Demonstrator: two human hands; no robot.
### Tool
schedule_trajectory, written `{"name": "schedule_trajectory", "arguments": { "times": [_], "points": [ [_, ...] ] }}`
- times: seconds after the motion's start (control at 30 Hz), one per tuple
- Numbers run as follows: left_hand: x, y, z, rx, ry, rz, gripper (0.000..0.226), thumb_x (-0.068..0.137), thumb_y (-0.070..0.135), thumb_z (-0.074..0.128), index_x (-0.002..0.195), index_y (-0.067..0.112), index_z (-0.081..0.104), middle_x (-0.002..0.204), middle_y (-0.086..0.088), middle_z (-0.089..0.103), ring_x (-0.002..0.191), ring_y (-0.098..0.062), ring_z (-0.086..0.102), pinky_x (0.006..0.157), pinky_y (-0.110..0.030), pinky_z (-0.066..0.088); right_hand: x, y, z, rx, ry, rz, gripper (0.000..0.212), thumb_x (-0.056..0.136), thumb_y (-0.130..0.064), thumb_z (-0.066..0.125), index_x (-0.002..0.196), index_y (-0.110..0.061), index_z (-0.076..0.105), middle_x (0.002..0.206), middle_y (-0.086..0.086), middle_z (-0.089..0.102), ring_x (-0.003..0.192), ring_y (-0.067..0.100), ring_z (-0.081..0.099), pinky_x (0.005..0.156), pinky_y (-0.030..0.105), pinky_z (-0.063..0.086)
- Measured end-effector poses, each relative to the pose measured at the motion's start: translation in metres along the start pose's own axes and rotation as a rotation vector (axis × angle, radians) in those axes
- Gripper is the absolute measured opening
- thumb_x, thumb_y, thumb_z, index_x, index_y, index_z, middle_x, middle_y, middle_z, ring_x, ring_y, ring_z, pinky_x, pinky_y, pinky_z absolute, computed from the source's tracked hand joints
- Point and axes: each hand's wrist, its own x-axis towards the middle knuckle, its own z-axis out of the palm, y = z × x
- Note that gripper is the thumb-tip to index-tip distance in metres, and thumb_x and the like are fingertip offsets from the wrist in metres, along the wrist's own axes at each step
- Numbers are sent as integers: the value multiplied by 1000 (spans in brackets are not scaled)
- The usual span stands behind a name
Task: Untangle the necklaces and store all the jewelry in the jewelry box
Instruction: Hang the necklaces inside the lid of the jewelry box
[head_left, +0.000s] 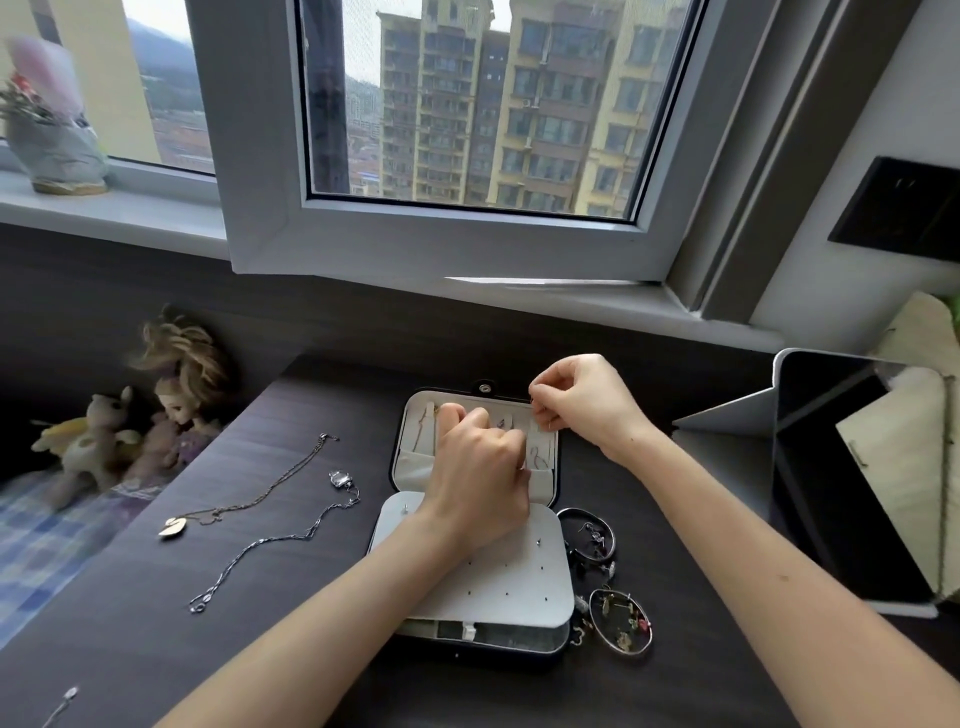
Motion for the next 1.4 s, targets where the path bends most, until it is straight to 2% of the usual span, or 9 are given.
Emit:
{"name": "schedule_trajectory", "arguments": {
  "times": [0.27, 0.33, 0.4, 0.5, 0.73, 0.87, 1.03, 1.2, 1.4],
  "points": [
    [-1, -1, 1, -28, 38, 10, 12, 54, 18, 59, 50, 16, 48, 45, 5, 53, 53, -20, 38, 64, -34, 23, 3, 18, 18, -782, 118, -299, 20, 93, -28, 54, 103, -20, 70, 104, -2, 68, 100, 19, 60, 80, 30, 46],
    [-1, 0, 1, -34, 47, 12, 11, 53, 16, 58, 49, 16, 48, 43, 5, 52, 52, -19, 36, 63, -34, 23, 3, 21, 24, -877, 191, -389, 8, 80, -25, 72, 83, -18, 74, 83, 0, 69, 79, 21, 63, 62, 28, 47],
    [0, 0, 2, -42, 58, 8, 11, 51, 15, 58, 48, 16, 47, 43, 5, 50, 51, -19, 34, 62, -35, 22, 1, 25, 30, -948, 240, -419, 21, 51, -17, 88, 54, -19, 67, 55, -3, 60, 51, 19, 56, 42, 21, 38],
    [0, 1, 2, -49, 73, -2, 12, 52, 15, 57, 48, 16, 46, 42, 4, 49, 52, -19, 30, 62, -35, 24, 0, 29, 36, -975, 319, -393, 28, 43, -9, 84, 47, -17, 57, 45, -2, 52, 42, 19, 49, 41, 19, 29],
    [-1, 1, 2, -22, 26, -15, 16, 54, 15, 62, 49, 16, 47, 44, 4, 52, 53, -20, 38, 63, -34, 21, 0, 29, 33, -777, 470, -331, 27, 62, -18, 82, 72, -13, 58, 50, 1, 57, 47, 25, 57, 50, 23, 26],
    [-1, 1, 1, 2, -2, -17, 19, 55, 17, 68, 51, 17, 49, 46, 5, 53, 55, -20, 40, 66, -33, 21, 2, 29, 26, -698, 380, -192, 18, 83, -33, 66, 91, -19, 58, 74, -3, 63, 70, 20, 57, 61, 25, 28],
    [-2, 1, 0, 6, -8, -16, 19, 57, 19, 69, 52, 17, 50, 48, 6, 54, 57, -19, 41, 66, -34, 21, 5, 35, 17, -384, 277, -5, 25, 77, -34, 70, 98, -25, 58, 79, -8, 56, 79, 13, 53, 68, 26, 33],
    [-2, 2, -1, 3, 4, -15, 15, 58, 21, 67, 57, 18, 53, 51, 6, 57, 60, -19, 43, 69, -34, 24, 1, 50, 18, 53, 134, 168, 24, 78, -34, 70, 100, -28, 61, 91, -8, 63, 92, 14, 61, 84, 36, 50],
    [-3, 4, -5, -14, 8, 1, 16, 59, 22, 70, 67, 17, 58, 53, 5, 59, 60, -19, 45, 70, -33, 24, -17, 47, 18, 432, -19, 182, 22, 84, 0, 64, 105, -7, 65, 95, 7, 70, 79, 10, 68, 60, 16, 52]
  ]
}}
